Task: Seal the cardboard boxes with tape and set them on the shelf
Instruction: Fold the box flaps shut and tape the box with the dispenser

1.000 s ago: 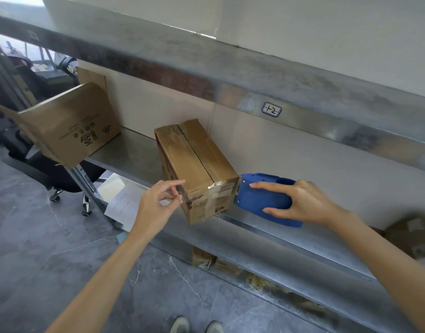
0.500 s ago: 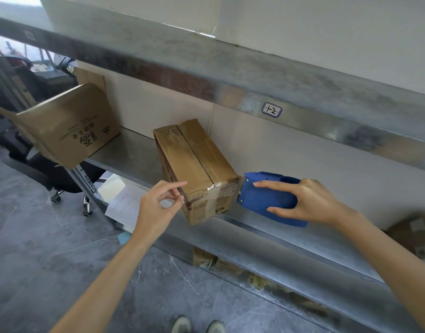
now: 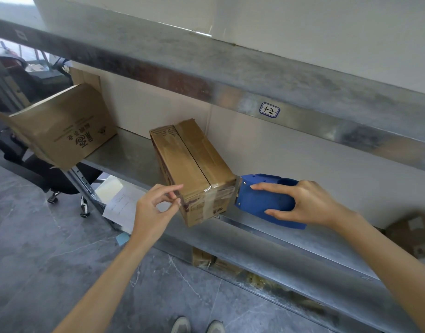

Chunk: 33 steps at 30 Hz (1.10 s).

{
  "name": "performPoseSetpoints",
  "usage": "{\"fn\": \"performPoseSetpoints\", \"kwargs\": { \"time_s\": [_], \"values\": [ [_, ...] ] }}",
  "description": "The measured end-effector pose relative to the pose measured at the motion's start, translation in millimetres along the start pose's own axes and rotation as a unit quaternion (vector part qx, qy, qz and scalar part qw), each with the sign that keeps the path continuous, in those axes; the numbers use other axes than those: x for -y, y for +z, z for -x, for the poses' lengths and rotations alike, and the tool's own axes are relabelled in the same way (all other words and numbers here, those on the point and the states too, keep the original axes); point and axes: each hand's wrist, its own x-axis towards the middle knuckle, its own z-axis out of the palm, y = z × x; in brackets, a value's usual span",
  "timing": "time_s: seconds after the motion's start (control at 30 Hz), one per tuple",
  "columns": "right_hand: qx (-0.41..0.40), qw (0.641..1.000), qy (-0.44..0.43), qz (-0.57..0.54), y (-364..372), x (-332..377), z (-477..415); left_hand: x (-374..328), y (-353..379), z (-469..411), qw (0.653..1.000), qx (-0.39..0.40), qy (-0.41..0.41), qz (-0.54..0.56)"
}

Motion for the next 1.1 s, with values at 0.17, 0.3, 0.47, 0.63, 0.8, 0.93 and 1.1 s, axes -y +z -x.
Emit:
{"fn": "performPoseSetpoints", "kwargs": {
  "time_s": [0.17,0.3,0.47,0.63,0.8,0.93,1.1],
  "values": [
    [-0.01,1.0,-0.007,0.0,0,0,-1,2,-1,2,1.0,-0.009,0.01,0.001],
    [-0.017,1.0,-0.008,-0.005,0,1,-2,4,-2,0,1.0,-0.007,0.011,0.002],
    [-0.002,1.0,0.002,-0.013,3,1,-5,9,1,-1,1.0,0.001,0.005,0.014],
    [-0.012,1.0,0.019,-0.006,7,0,-7,14,7,-5,1.0,0.001,0.0,0.022],
    [-0.015,0.999,0.031,-0.004,10,0,-9,13,14,-3,1.0,-0.013,-0.008,0.017],
    [0.005,1.0,0.026,-0.002,10,1,-12,11,16,-4,0.999,-0.022,0.023,-0.005],
    [0.005,1.0,0.021,-0.005,10,1,-12,10,16,-9,0.994,-0.035,0.086,-0.06]
  ]
}}
